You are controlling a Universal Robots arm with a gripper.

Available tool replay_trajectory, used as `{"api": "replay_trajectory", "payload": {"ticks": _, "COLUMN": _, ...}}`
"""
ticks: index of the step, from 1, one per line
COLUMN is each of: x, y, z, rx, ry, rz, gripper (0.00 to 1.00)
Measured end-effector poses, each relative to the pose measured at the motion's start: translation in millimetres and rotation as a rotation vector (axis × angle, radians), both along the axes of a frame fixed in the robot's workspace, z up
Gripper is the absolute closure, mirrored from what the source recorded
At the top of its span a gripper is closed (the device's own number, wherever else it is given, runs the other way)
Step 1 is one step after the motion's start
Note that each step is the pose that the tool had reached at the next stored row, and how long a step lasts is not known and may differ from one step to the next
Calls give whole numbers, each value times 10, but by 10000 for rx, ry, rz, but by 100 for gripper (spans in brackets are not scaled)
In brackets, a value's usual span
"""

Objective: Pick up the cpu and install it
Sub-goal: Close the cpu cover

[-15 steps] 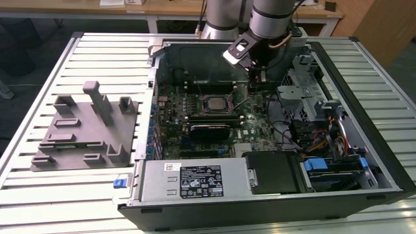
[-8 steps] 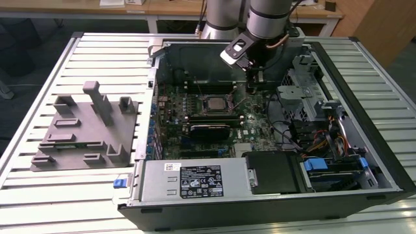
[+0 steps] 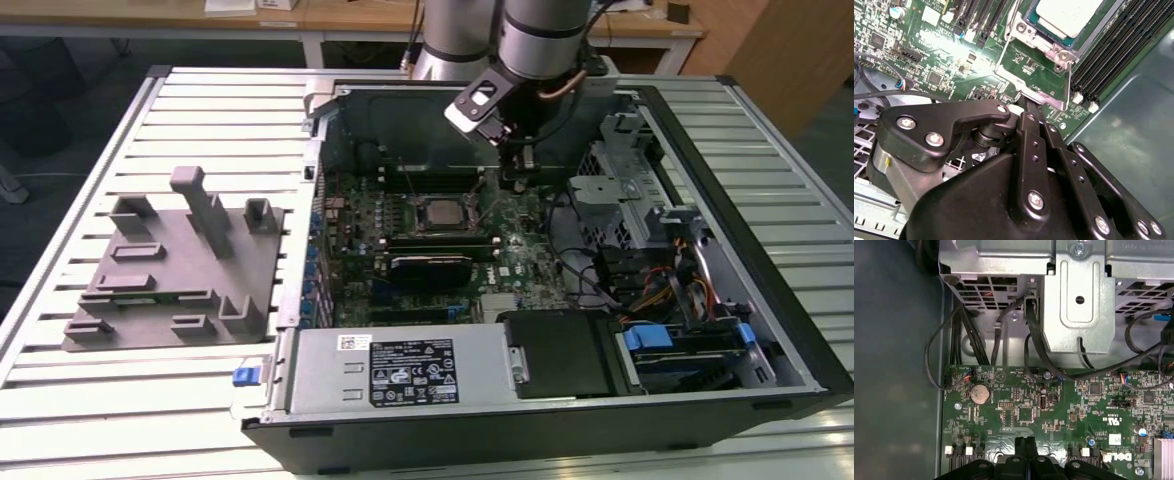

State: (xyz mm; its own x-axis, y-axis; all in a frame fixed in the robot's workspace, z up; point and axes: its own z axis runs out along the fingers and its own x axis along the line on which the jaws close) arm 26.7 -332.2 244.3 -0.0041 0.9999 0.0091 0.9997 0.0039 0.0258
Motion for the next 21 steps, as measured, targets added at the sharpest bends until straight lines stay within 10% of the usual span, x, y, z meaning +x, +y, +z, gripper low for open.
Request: {"api": "replay_trajectory", "payload": {"ticks": 21, "x": -114, "y": 0, "z": -1, "rx": 0, "ry": 0, "rz": 0, "gripper": 89}}
